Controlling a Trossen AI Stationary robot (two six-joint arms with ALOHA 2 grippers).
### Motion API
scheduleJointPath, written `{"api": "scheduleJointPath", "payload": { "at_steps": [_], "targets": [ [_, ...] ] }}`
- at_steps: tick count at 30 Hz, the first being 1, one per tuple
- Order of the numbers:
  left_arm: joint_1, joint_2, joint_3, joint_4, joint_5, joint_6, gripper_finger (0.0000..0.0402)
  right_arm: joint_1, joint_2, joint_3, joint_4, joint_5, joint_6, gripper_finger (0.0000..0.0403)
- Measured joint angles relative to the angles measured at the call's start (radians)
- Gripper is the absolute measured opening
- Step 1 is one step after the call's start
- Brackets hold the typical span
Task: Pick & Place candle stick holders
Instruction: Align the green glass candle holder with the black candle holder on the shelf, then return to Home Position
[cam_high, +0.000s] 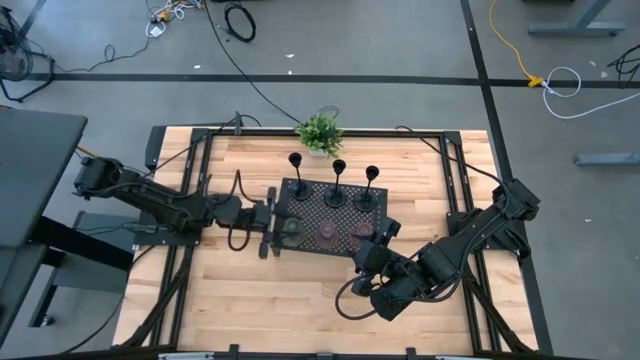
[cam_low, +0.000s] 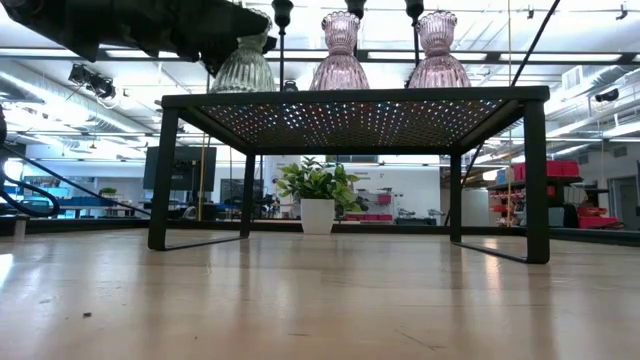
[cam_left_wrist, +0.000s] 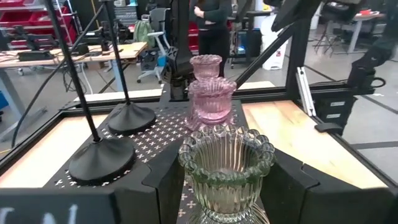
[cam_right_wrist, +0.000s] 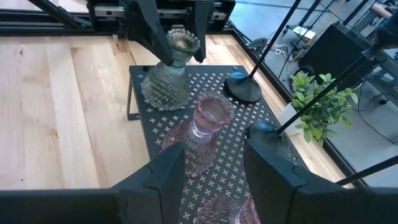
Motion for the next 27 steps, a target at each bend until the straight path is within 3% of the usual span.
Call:
{"api": "scheduleJointPath", "payload": {
  "at_steps": [8,20,27],
  "targets": [
    [0.000,0.000,0.000,0.024,0.034,-0.001,0.0185,0.000,0.000,0.000,0.001,0.000,-0.002,0.0162],
    [0.034,-0.007,0.000,0.036,0.007,-0.022,0.0257,0.000,0.000,0.000,0.005,-0.001,-0.003,0.0162],
    [0.033,-0.031,0.002,0.103,0.088,-0.020,0.0261,0.000,0.000,0.000,0.001,-0.002,-0.004,0.0162]
  ]
}}
